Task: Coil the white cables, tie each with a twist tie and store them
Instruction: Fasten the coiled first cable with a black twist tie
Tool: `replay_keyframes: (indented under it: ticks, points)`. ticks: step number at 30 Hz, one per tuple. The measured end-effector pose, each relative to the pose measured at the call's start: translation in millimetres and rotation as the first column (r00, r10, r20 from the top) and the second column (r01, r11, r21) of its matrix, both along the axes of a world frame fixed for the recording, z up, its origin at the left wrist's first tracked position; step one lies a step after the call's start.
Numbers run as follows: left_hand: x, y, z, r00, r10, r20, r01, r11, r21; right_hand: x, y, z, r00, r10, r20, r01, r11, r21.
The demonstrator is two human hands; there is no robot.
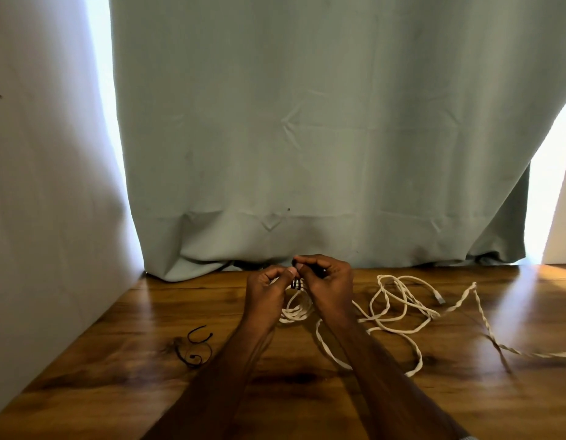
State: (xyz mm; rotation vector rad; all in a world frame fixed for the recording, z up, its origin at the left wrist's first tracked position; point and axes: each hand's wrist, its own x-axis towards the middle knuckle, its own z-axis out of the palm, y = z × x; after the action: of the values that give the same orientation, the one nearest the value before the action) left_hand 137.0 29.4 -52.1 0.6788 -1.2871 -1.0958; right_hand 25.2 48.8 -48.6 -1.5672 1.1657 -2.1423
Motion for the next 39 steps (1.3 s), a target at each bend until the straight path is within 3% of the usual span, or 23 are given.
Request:
replay_keyframes:
  ticks: [8, 12, 16, 21, 27, 33, 39]
  points:
    - [2, -7, -5, 0.996, 0.050, 0.068, -0.047, 0.998, -0.034, -1, 2, 1, 0.988, 0.039, -0.150, -0.044, 0.999, -0.031]
    - [0, -9, -9, 0.988, 0.102, 0.113, -0.095, 0.993, -0.065, -8, -3, 2, 0.976, -0.034, -0.215, 0.028, 0.999, -0.030]
    - [0, -6, -9, 0.989, 0.094, 0.112, -0.082, 0.991, -0.106, -12, -8, 2, 0.994, -0.033, -0.108, 0.037, 0.999, 0.030]
    - [3, -2, -8, 0.997, 0.033, 0.074, -0.023, 0.991, -0.132, -12, -14, 3, 0.996, 0.031, -0.082, -0.025, 0.998, 0.066]
    - [1, -4, -7, 0.982, -0.056, 0.180, 0.093, 0.975, -0.202, -17, -15, 5, 0.997, 0.027, -0.070, -0.020, 0.994, 0.105]
    - [0, -2, -9, 0.991, -0.086, 0.106, 0.100, 0.986, -0.131, -17, -14, 6, 0.998, 0.022, -0.060, -0.016, 0.995, 0.101]
    - [-4, -1, -16, 0.996, -0.053, 0.072, 0.056, 0.998, -0.037, -25, -13, 11, 0.997, -0.013, 0.080, 0.001, 0.989, 0.151]
